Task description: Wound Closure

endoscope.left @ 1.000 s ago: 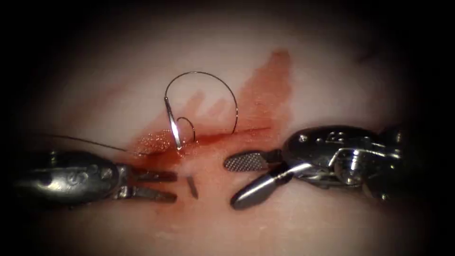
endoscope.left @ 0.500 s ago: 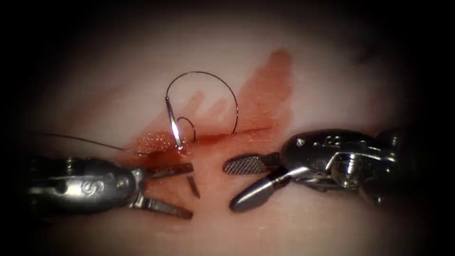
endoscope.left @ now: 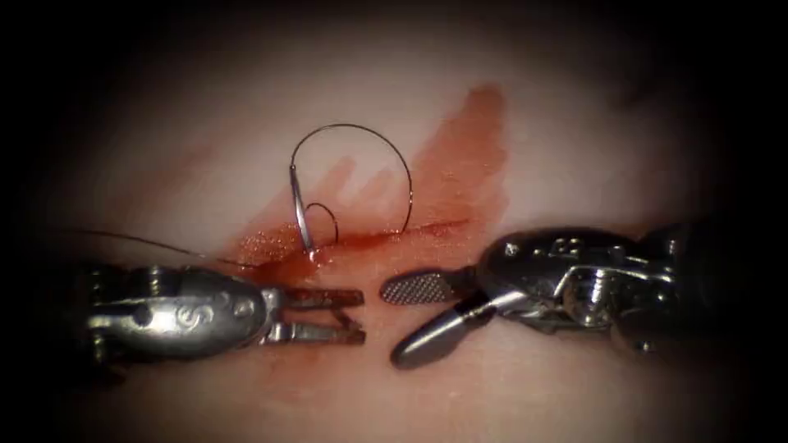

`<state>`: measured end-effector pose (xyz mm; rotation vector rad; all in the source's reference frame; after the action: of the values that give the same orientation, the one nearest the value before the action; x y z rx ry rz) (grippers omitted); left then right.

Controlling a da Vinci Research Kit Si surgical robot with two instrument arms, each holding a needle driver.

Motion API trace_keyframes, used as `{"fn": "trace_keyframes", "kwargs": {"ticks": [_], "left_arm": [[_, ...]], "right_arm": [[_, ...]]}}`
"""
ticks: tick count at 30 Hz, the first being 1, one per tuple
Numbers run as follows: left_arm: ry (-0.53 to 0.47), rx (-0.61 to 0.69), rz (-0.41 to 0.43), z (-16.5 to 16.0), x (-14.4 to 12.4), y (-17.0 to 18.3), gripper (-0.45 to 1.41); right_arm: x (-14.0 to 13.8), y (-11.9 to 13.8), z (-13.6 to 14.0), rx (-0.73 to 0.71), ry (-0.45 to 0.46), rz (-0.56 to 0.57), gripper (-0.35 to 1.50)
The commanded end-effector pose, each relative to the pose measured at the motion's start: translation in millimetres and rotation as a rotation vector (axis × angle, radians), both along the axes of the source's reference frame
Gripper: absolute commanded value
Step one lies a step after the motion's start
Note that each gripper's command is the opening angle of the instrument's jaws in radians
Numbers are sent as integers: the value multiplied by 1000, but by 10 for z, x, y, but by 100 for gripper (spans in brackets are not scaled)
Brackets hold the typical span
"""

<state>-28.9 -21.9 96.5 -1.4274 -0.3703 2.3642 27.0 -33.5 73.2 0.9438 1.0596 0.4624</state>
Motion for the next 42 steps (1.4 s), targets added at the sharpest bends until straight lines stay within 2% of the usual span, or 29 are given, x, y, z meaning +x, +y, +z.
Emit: {"fn": "trace_keyframes", "kwargs": {"ticks": [1,4,5,9,13,18,25,28,38,42], "left_arm": [[9,18,-23,8,-3,-3,2],[19,41,-52,12,3,-4,-42],[23,50,-64,12,4,-6,-45],[17,118,-78,3,4,-13,-45],[-27,227,-69,-18,-7,-23,-45],[-151,393,-42,-66,-30,-36,-45],[-203,514,-11,-107,-40,-46,-45],[-212,527,14,-114,-38,-48,-45],[-211,522,-12,-137,-17,-39,-45],[-204,417,-13,-154,-9,-29,-45]], "right_arm": [[6,-6,4,2,2,-1,114],[6,-6,4,2,2,-1,113],[6,-6,4,2,2,-1,113],[6,-6,4,2,2,-1,113],[6,-6,4,7,-1,0,113],[7,-7,5,11,-3,-1,111],[7,-8,5,16,-5,-1,111],[7,-9,5,15,-5,1,111],[8,-11,6,19,-6,-2,111],[8,-12,7,24,-8,-5,111]]}}
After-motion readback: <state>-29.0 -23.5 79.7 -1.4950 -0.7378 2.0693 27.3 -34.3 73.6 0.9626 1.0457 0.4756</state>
